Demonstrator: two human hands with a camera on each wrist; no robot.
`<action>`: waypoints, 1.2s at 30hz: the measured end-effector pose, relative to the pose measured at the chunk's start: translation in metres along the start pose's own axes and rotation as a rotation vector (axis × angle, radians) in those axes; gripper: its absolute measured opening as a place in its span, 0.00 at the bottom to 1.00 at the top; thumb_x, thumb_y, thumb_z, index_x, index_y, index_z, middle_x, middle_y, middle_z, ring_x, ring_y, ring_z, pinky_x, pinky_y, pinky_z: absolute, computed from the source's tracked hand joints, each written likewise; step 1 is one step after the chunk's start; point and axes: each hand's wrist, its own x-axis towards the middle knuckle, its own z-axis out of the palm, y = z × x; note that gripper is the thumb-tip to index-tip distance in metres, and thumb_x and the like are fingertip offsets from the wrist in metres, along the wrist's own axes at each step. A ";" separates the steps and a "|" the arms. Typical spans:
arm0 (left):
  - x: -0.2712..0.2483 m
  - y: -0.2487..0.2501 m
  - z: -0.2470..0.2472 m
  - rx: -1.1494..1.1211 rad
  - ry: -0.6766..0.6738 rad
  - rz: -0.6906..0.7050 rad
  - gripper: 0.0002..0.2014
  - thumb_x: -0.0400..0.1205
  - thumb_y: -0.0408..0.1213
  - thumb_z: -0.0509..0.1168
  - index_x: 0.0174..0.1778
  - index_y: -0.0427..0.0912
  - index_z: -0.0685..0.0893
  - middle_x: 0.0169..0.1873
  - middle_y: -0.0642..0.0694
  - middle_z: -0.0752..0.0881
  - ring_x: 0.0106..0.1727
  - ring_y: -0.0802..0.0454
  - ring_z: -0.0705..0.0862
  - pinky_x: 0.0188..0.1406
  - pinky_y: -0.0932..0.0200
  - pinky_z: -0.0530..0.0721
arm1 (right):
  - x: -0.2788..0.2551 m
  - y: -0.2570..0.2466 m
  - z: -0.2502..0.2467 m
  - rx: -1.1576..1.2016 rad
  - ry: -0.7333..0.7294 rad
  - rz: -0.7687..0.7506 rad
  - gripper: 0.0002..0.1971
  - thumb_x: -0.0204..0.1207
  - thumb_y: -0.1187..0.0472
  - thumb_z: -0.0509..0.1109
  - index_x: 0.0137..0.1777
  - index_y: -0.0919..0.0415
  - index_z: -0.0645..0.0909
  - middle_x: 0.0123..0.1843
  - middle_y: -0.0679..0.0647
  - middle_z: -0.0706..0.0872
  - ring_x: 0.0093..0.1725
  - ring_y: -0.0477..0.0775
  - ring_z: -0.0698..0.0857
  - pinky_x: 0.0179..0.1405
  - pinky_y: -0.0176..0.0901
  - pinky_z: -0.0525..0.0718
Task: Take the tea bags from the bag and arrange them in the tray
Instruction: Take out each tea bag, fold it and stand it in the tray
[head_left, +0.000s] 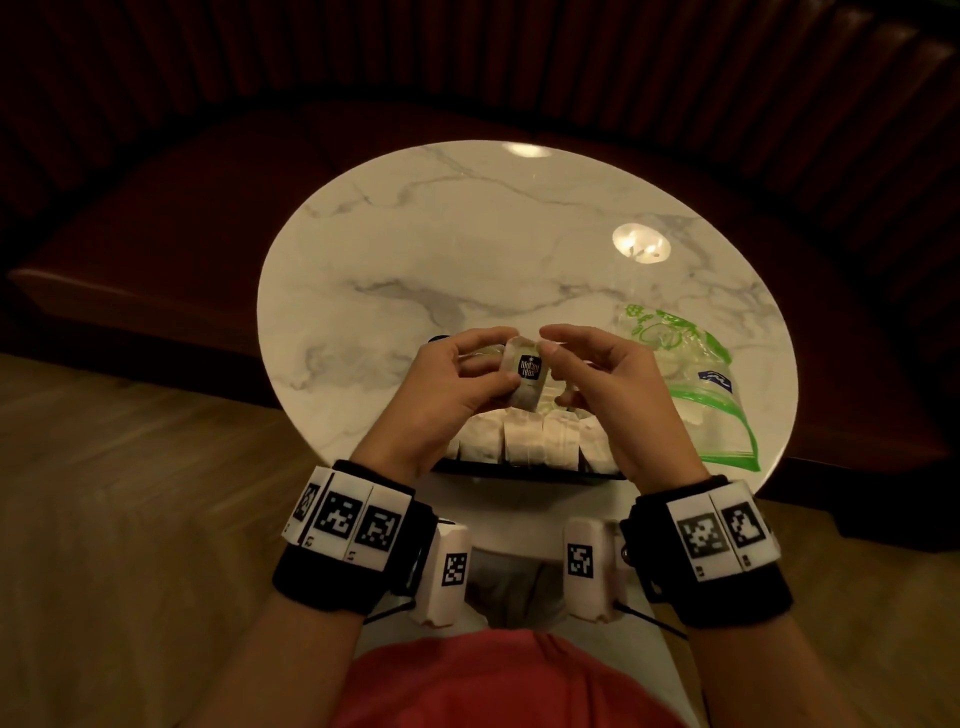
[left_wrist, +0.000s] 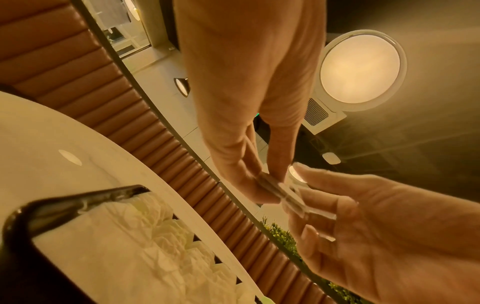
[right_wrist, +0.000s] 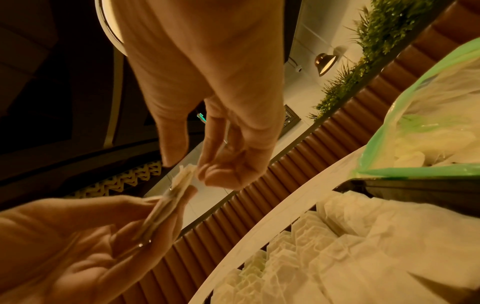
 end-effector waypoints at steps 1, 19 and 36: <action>0.000 0.000 -0.002 0.019 -0.004 0.011 0.21 0.79 0.20 0.68 0.67 0.41 0.81 0.51 0.38 0.91 0.51 0.48 0.91 0.48 0.59 0.89 | 0.001 0.000 0.001 -0.023 -0.028 0.006 0.07 0.77 0.59 0.75 0.53 0.56 0.89 0.44 0.48 0.91 0.42 0.39 0.87 0.34 0.33 0.81; 0.004 -0.011 -0.023 0.051 0.164 -0.009 0.16 0.74 0.27 0.75 0.57 0.39 0.85 0.49 0.42 0.92 0.54 0.47 0.90 0.53 0.54 0.89 | 0.008 0.001 0.016 0.178 -0.065 0.101 0.16 0.79 0.56 0.72 0.66 0.54 0.79 0.52 0.56 0.90 0.48 0.53 0.91 0.41 0.41 0.87; 0.011 -0.037 -0.055 0.536 0.413 -0.068 0.13 0.81 0.35 0.70 0.62 0.44 0.83 0.56 0.47 0.82 0.57 0.50 0.80 0.55 0.57 0.78 | 0.018 0.033 0.014 -0.127 -0.236 0.175 0.08 0.77 0.75 0.71 0.43 0.62 0.79 0.35 0.56 0.85 0.32 0.48 0.85 0.38 0.42 0.89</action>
